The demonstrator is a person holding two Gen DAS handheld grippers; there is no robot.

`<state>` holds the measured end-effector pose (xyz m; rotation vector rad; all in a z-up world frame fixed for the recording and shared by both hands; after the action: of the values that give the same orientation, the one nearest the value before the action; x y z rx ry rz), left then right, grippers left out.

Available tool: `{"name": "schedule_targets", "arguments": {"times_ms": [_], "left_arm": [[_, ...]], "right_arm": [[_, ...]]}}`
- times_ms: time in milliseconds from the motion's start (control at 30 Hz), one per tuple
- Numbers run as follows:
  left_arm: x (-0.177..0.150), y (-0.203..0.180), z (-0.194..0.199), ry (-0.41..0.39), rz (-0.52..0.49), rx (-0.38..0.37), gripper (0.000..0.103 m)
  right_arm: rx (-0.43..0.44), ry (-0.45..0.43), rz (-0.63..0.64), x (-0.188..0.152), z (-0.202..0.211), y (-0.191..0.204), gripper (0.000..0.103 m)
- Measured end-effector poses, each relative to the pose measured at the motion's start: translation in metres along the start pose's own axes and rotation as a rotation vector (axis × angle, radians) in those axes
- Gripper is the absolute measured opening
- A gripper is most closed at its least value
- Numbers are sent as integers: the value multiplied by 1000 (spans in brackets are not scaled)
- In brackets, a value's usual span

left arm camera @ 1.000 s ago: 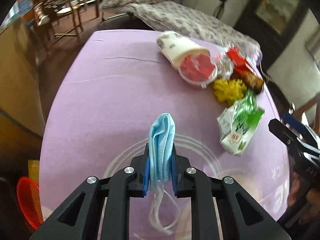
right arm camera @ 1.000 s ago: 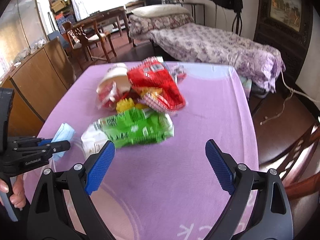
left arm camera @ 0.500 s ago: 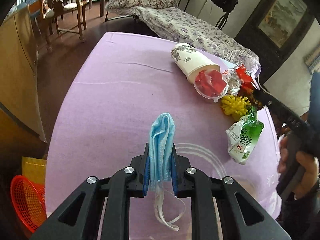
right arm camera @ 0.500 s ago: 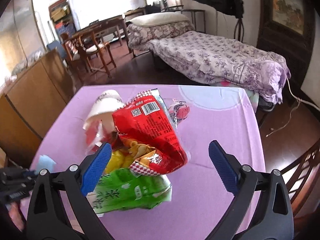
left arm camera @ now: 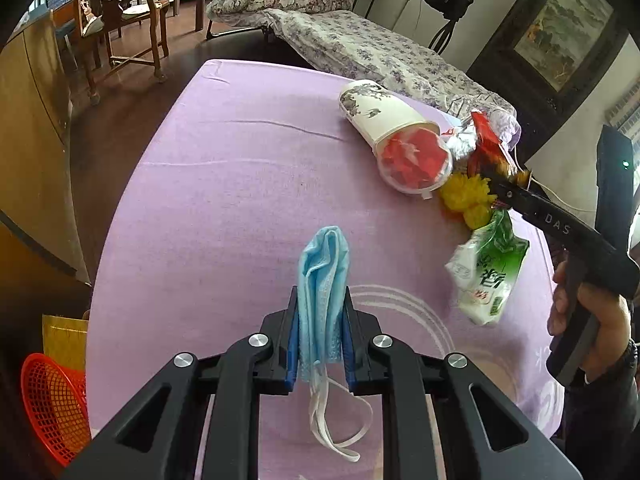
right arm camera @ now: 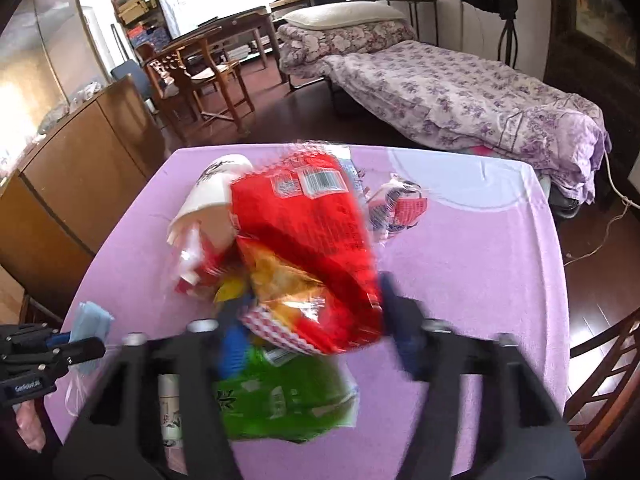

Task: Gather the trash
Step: 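Grasp the red chip bag with the right gripper while the left gripper holds the mask, then carry the mask and chip bag over the red wastebasket with both grippers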

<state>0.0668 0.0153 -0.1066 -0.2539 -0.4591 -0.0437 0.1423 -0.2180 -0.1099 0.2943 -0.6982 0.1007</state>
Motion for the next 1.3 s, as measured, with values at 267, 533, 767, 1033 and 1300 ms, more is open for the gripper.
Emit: {"name": "schedule_targets", "arguments": {"times_ms": [267,533,767,1033,1300], "left_arm": [[1,2,2,-3,8,1,18],[1,5,15,-39,10,9,18],[-9,12,50,-100,20,4,18],[-40,33,91,-134,33,45,18],[-60,58,129,-170,65,58,18]], "right_arm": [[25,-104,-3,3,41,12,35],[64,-165,-5,-7,84,39,35],[110,-131,36,-52,103,86,35],[151,-57,132,-92,108,137,35],[159,-14,133,-114,111,154,35]]}}
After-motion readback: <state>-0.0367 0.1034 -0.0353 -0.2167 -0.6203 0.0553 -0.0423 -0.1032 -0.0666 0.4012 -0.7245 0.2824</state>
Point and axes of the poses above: each gripper's, at about its wrist camera, not at the fingertips, and z roughly against the way its jaws point, y to its left, x to its top, the point moved 5 cm from there along -z, roughly the way its jaws point, and after that the axes turned 1 degree about -y, right-handed, at the moved point
